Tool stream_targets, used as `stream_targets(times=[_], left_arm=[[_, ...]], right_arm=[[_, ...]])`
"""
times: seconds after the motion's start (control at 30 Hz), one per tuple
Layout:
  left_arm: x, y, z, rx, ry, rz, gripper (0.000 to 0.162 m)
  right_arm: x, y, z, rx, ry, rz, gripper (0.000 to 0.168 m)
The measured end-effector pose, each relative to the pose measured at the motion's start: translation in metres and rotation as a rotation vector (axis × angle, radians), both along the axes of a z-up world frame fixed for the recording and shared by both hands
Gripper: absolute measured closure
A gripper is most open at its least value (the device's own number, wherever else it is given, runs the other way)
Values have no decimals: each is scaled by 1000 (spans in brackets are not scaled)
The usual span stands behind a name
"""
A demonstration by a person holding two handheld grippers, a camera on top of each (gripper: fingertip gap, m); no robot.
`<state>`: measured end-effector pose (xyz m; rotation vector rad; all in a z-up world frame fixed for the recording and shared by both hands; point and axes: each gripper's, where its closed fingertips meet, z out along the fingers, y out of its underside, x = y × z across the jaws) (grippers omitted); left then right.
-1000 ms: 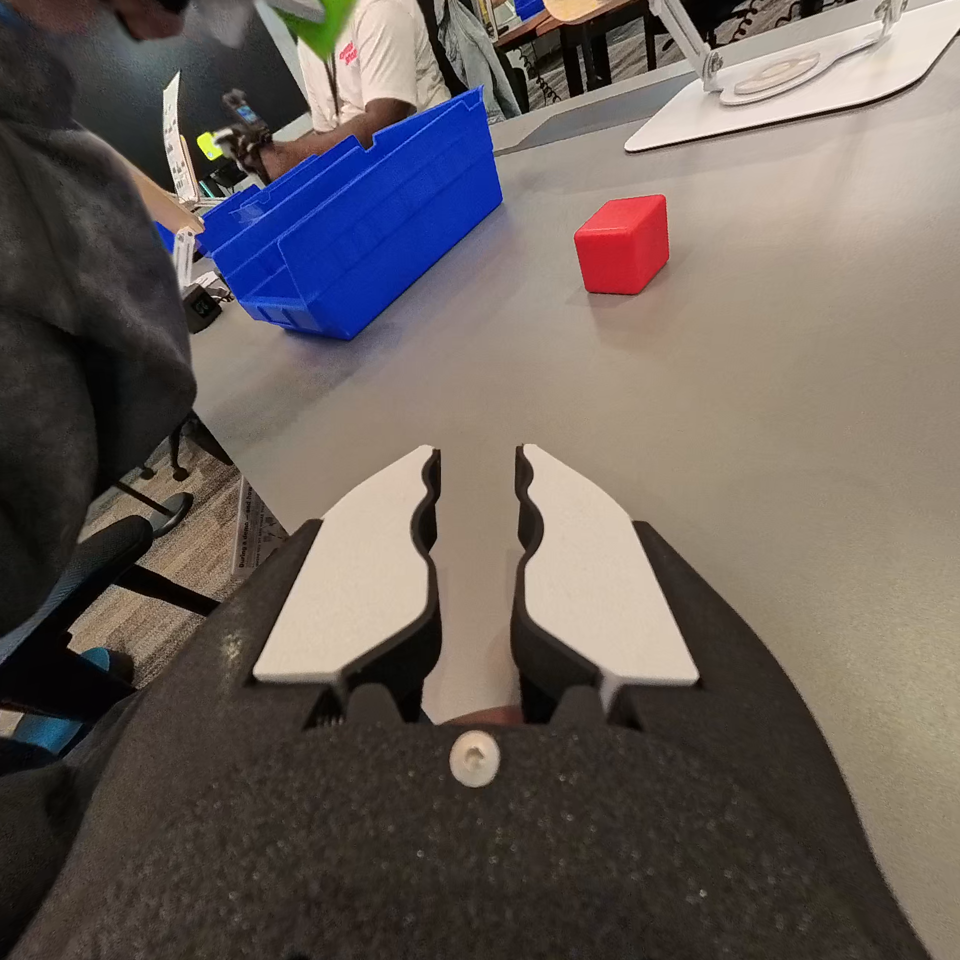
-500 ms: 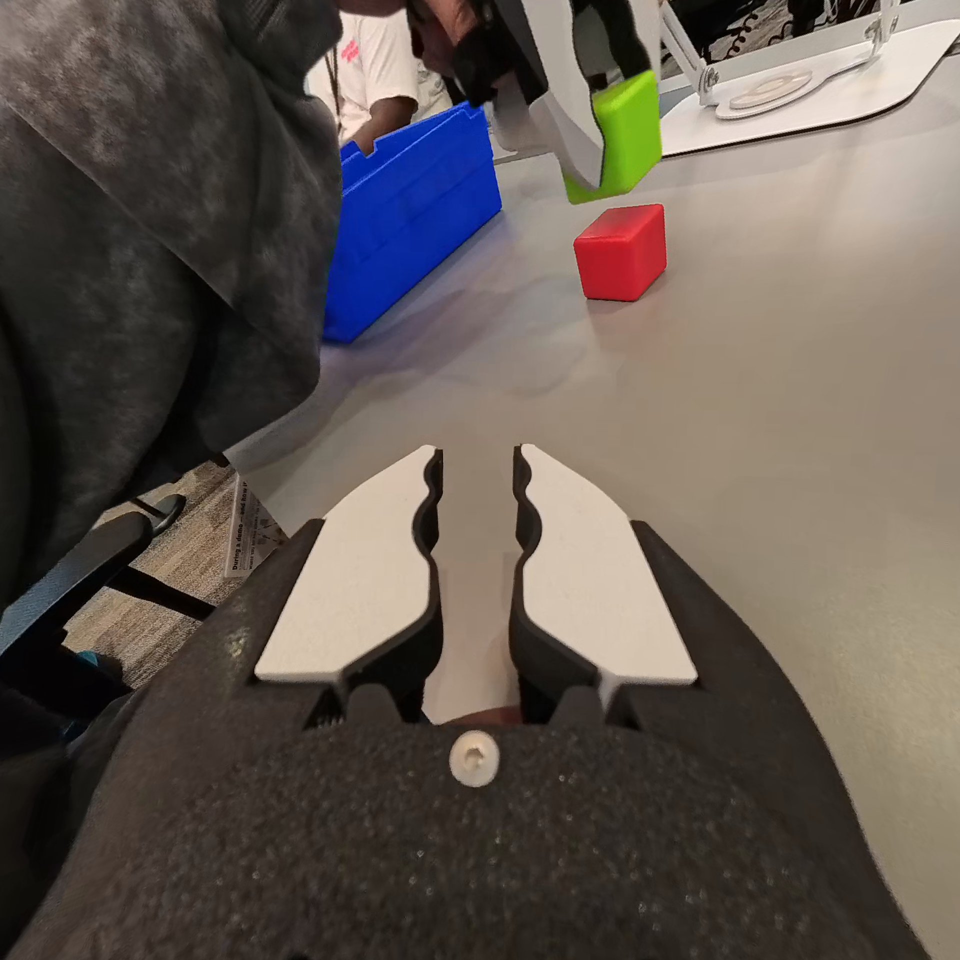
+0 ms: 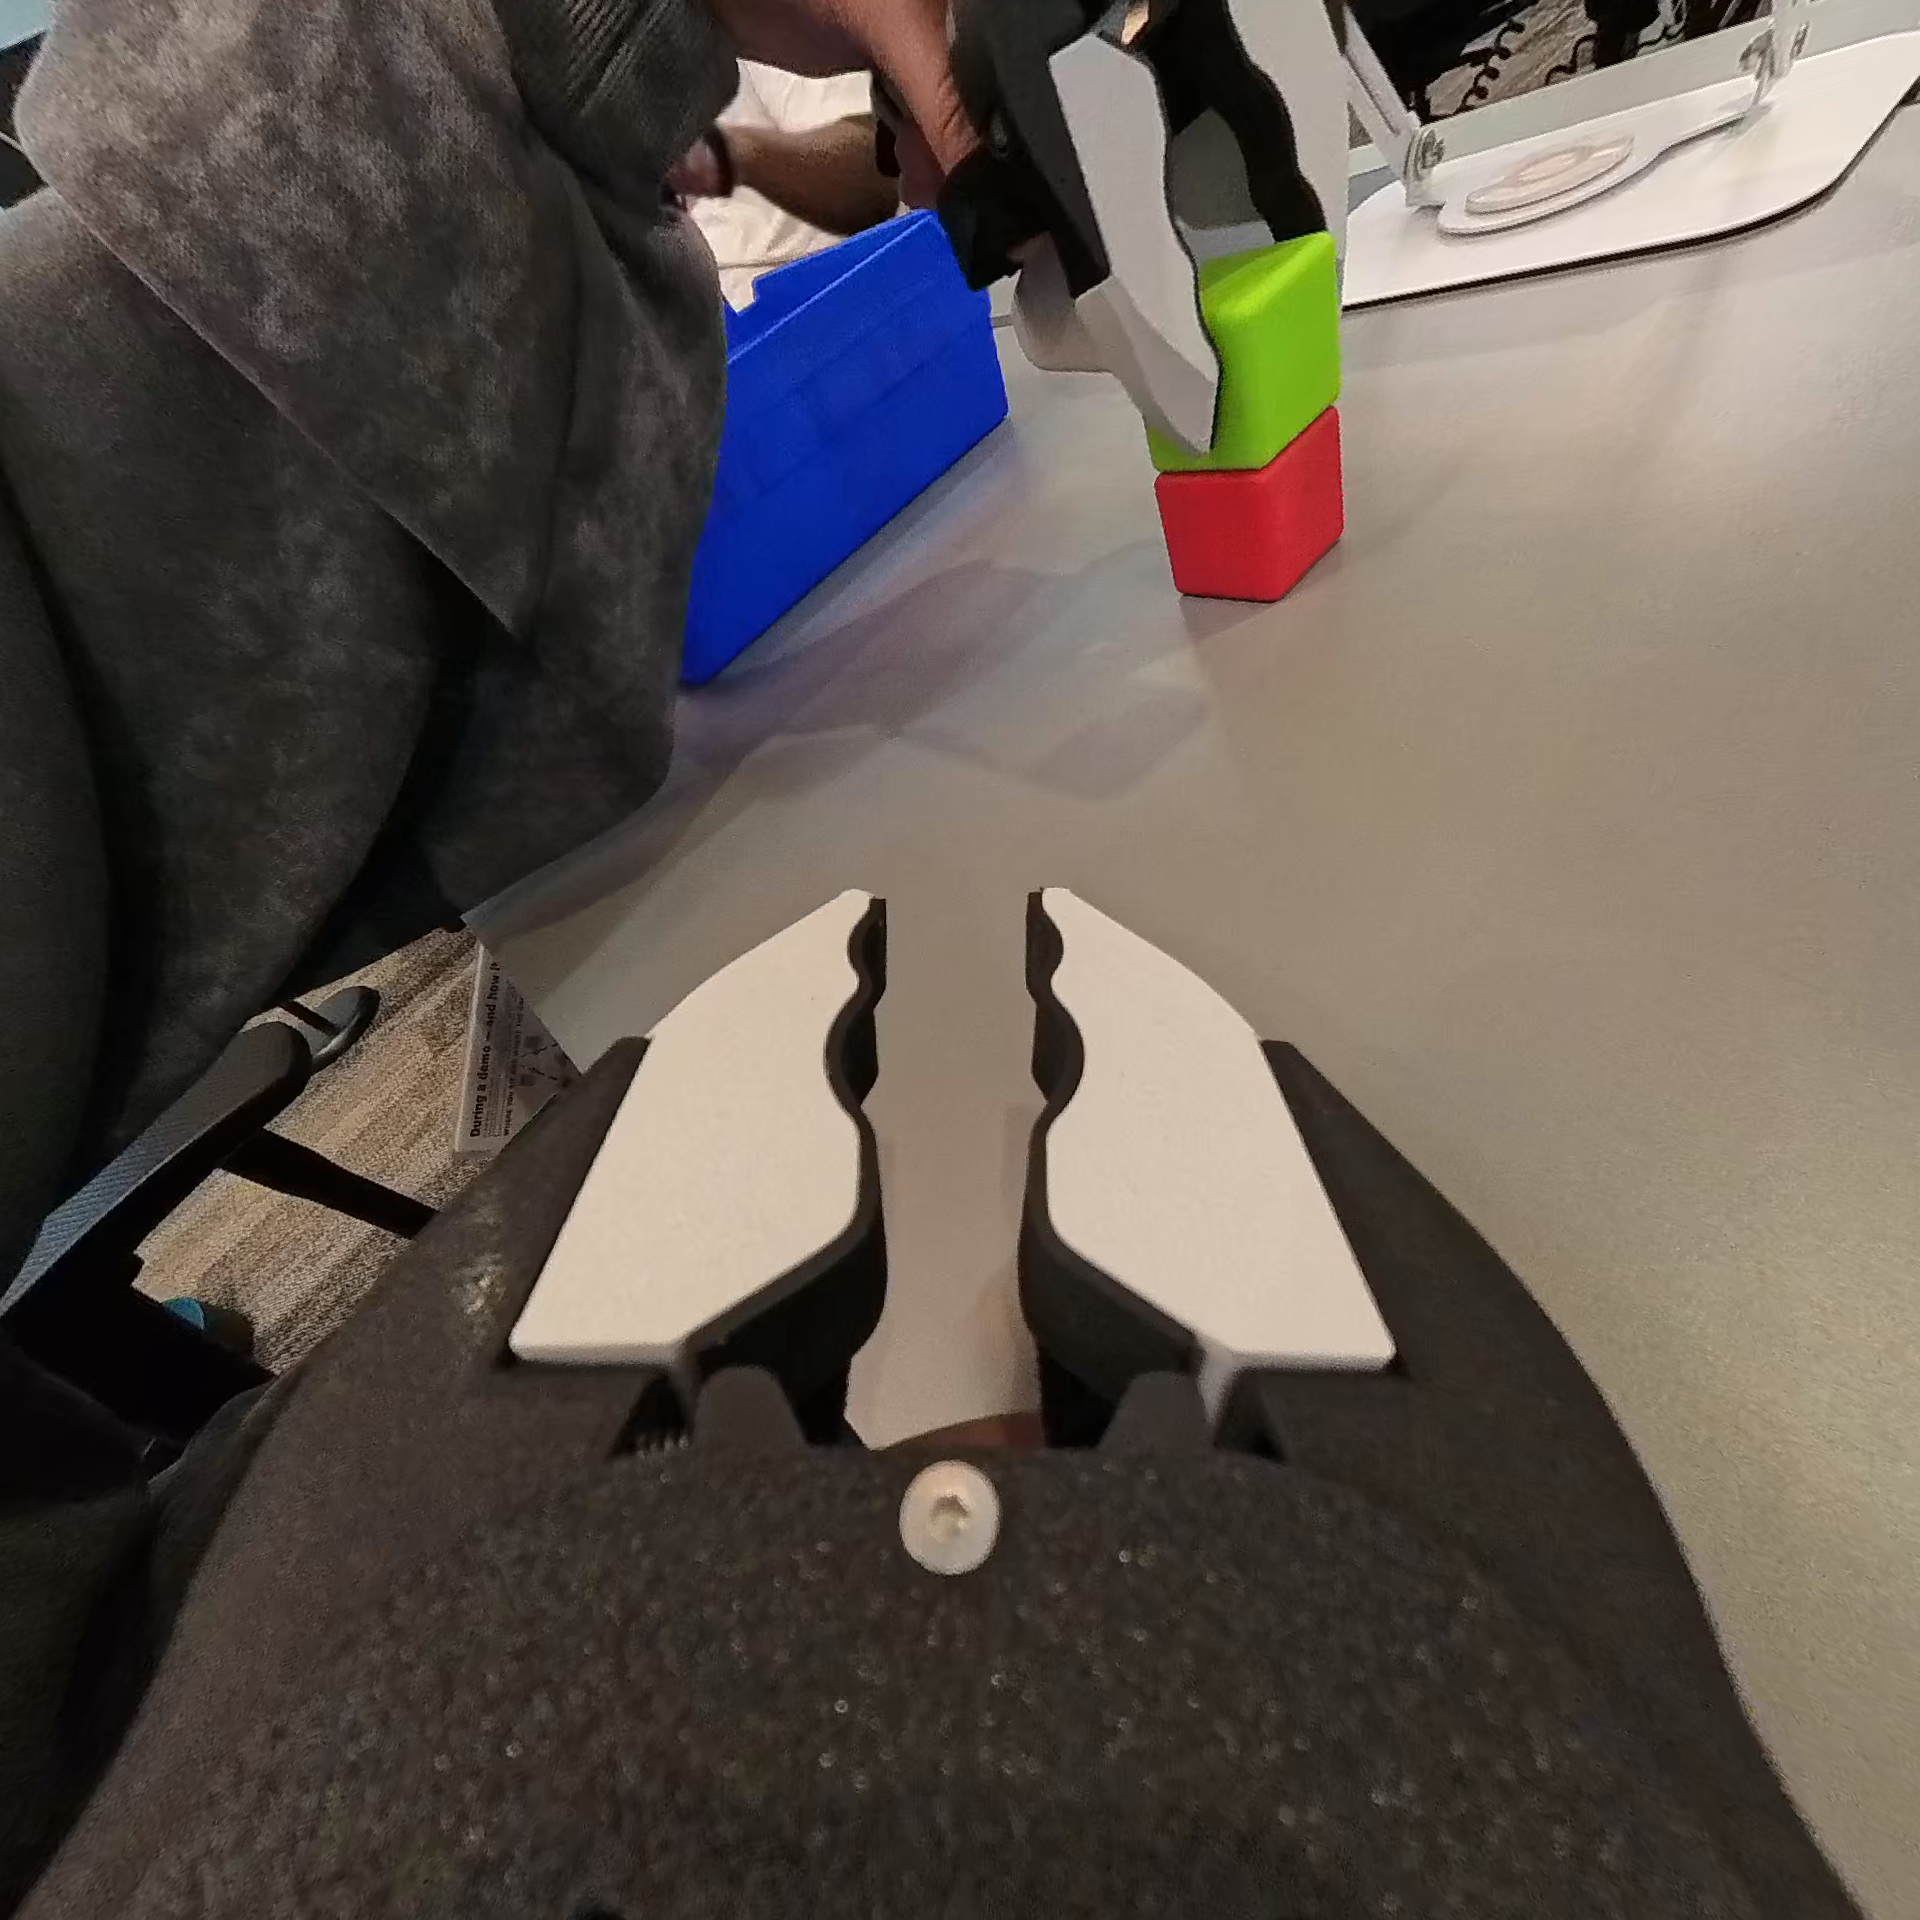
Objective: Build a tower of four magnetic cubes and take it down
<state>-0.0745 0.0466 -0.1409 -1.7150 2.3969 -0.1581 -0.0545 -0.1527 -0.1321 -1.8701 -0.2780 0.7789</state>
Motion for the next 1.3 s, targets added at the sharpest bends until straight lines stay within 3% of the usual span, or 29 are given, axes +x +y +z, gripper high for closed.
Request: stream_targets(times=[0.1,0.2,0.3,0.43,0.53,0.67,0.83,0.93,1.07,1.17,1.3], left_arm=[[-3,7,4,44,-2,56,102],[-13,10,29,51,-55,132,97],[-19,-9,76,-43,-270,194,87],[-60,-37,139,0,-583,288,86],[-117,-66,157,-4,-759,439,89],[-192,-114,127,-14,-860,584,89],[-261,-159,50,-20,-692,713,88],[-282,-161,34,15,-607,736,94],[-298,-128,39,112,-538,683,103],[-301,-92,55,81,-538,675,102],[-310,-43,46,73,-366,673,100]], right_arm=[[0,0,0,-1,5,0,143],[1,0,1,0,9,0,143],[1,0,1,0,11,1,143],[1,0,1,-2,15,0,143],[1,0,0,-1,11,-1,143],[0,0,0,-1,1,-1,143],[-2,1,-2,-10,-20,2,143],[-5,2,-2,-19,-14,13,143],[-10,1,-2,-22,-15,31,144],[-10,0,-2,-16,-13,32,144],[-8,0,0,-12,15,31,144]])
